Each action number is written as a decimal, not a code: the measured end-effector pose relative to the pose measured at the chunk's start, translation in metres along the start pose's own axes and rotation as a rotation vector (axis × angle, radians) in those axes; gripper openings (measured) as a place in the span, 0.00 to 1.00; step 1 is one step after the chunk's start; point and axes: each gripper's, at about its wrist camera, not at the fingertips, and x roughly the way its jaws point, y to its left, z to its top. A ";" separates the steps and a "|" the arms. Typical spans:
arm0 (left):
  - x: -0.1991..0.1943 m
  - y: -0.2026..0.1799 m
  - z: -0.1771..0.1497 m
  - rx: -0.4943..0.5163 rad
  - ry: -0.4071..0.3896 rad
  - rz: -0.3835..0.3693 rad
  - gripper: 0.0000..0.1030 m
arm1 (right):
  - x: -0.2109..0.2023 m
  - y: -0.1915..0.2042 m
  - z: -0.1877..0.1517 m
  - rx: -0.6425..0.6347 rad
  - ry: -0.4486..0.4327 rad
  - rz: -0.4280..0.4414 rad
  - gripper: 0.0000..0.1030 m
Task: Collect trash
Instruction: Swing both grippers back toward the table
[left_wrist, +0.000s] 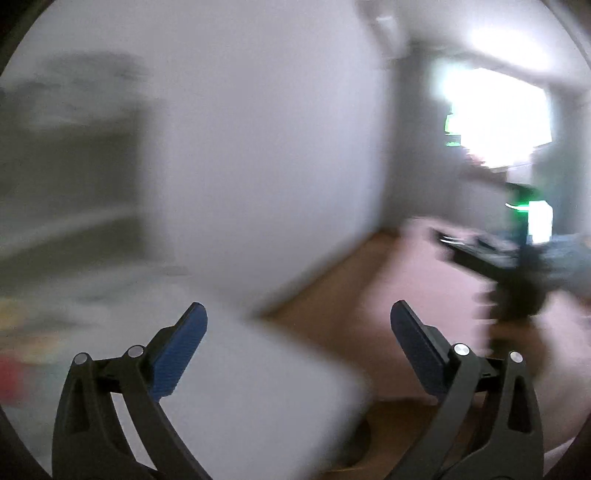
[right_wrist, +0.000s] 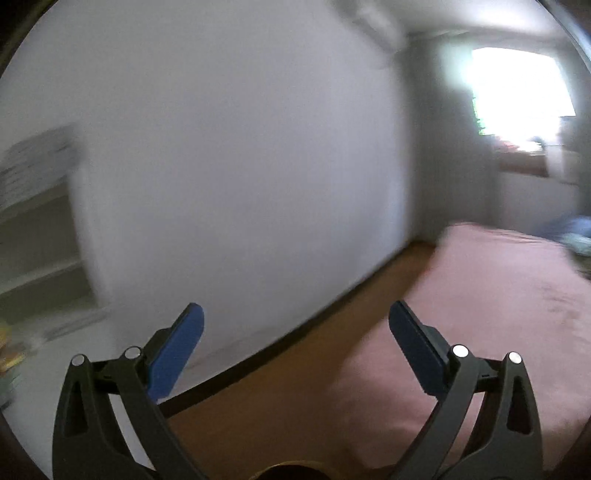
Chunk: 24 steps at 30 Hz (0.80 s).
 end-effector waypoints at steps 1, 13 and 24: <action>-0.009 0.033 -0.007 0.004 0.038 0.163 0.94 | 0.008 0.023 -0.004 -0.030 0.039 0.100 0.94; -0.116 0.286 -0.133 -0.488 0.509 0.658 0.94 | -0.005 0.382 -0.094 -1.014 0.285 1.053 0.94; -0.152 0.328 -0.158 -0.588 0.519 0.635 0.94 | -0.002 0.479 -0.127 -1.323 0.266 1.160 0.94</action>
